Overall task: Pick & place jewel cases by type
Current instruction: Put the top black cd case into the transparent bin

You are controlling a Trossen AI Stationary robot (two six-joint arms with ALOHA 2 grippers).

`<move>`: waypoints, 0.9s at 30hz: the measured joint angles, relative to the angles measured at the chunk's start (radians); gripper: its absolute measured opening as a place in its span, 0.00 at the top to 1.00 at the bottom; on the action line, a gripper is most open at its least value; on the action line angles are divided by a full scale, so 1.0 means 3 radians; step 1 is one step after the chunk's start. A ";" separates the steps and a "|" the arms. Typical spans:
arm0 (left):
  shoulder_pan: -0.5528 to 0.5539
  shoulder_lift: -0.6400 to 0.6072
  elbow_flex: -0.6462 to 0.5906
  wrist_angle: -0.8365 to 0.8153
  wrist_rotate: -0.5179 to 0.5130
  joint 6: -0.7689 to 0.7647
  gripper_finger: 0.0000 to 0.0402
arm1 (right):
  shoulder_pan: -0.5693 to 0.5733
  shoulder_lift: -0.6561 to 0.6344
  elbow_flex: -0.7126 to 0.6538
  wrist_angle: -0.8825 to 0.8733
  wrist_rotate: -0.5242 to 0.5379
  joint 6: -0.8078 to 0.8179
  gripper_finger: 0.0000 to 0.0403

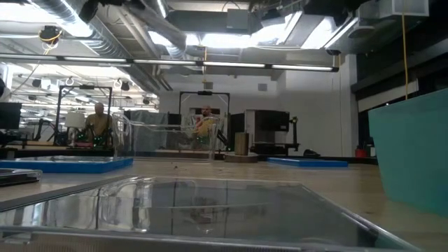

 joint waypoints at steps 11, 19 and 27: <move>0.0943 0.0184 -0.0255 -0.0007 0.0790 0.0224 0.93 | 0.0000 0.0001 0.0000 -0.0171 -0.0067 -0.0102 0.94; 0.1527 0.0625 -0.0356 0.0219 0.1469 0.0574 0.93 | 0.0000 0.0001 0.0000 -0.0251 -0.0087 -0.0209 0.94; 0.1938 0.1204 -0.0356 0.0616 0.1987 0.0800 0.93 | 0.0000 0.0001 0.0000 -0.0524 -0.0088 -0.0233 0.94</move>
